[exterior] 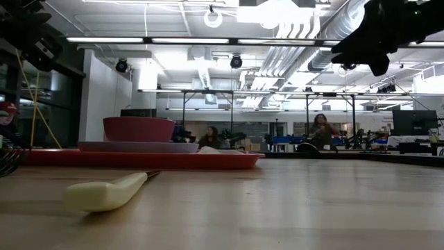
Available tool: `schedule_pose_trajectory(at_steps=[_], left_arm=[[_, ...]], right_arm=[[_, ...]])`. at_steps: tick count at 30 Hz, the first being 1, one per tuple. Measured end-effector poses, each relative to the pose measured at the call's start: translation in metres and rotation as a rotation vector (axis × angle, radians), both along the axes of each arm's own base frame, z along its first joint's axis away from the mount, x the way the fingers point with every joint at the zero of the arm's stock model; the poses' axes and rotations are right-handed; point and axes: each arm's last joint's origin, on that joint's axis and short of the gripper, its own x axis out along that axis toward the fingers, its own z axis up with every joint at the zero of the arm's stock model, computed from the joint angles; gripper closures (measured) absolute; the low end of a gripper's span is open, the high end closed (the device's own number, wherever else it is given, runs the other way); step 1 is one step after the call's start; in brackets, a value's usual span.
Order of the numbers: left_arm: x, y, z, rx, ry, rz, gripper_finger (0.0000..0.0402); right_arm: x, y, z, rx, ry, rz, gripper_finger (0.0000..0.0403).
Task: Set up tray
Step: Put the blue fork on top of the brown napkin on the right side of the violet plate on the red tray
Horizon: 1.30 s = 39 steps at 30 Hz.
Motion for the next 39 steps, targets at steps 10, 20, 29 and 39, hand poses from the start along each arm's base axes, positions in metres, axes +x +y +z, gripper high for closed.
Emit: schedule_pose_trajectory(at_steps=[10, 20, 29, 39], left_arm=[[0.0, 0.0, 0.0, 0.009, -0.002, -0.001, 0.0208], [0.009, -0.009, -0.021, -0.032, -0.081, -0.038, 0.0208], [0.011, -0.009, -0.022, -0.062, -0.116, 0.003, 0.0208], [0.011, -0.008, -0.022, -0.062, -0.115, 0.069, 0.0208]], right_arm=[[-0.004, 0.0, -0.007, 0.016, 0.022, -0.014, 0.0284], [-0.002, 0.002, -0.012, 0.042, 0.018, 0.058, 0.0285], [0.004, 0.003, -0.031, 0.057, -0.033, 0.092, 0.0285], [0.007, 0.003, -0.052, 0.067, -0.106, 0.115, 0.0285]])
